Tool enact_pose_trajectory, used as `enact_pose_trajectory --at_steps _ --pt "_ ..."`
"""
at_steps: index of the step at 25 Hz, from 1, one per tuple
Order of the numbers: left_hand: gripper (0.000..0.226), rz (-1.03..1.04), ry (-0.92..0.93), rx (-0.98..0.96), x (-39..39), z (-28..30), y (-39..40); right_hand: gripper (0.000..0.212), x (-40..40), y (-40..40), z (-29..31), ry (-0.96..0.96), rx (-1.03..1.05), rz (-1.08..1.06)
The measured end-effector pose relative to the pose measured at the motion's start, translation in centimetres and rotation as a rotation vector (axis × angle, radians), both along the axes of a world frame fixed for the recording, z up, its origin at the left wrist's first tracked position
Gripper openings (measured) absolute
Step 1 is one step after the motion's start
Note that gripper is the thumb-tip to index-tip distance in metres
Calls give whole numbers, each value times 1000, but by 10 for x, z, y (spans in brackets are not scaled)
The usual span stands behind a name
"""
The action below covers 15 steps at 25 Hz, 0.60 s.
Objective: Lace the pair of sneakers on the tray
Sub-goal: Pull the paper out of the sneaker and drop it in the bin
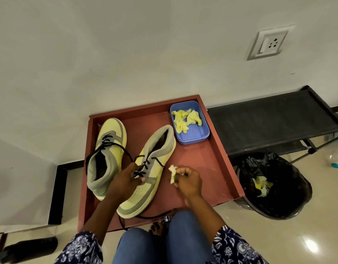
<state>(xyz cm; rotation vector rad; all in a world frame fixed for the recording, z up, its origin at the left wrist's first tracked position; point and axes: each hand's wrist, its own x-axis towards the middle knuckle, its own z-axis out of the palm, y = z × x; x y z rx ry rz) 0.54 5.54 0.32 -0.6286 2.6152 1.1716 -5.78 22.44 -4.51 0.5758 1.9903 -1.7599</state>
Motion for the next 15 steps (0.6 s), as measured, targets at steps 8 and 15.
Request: enact_pose_trajectory --at_steps 8,15 --pt "37 -63 -85 5 -2 -3 -1 23 -54 -2 12 129 23 -194" --pt "36 31 301 -38 -30 2 34 3 -47 -15 3 147 -60 -116"
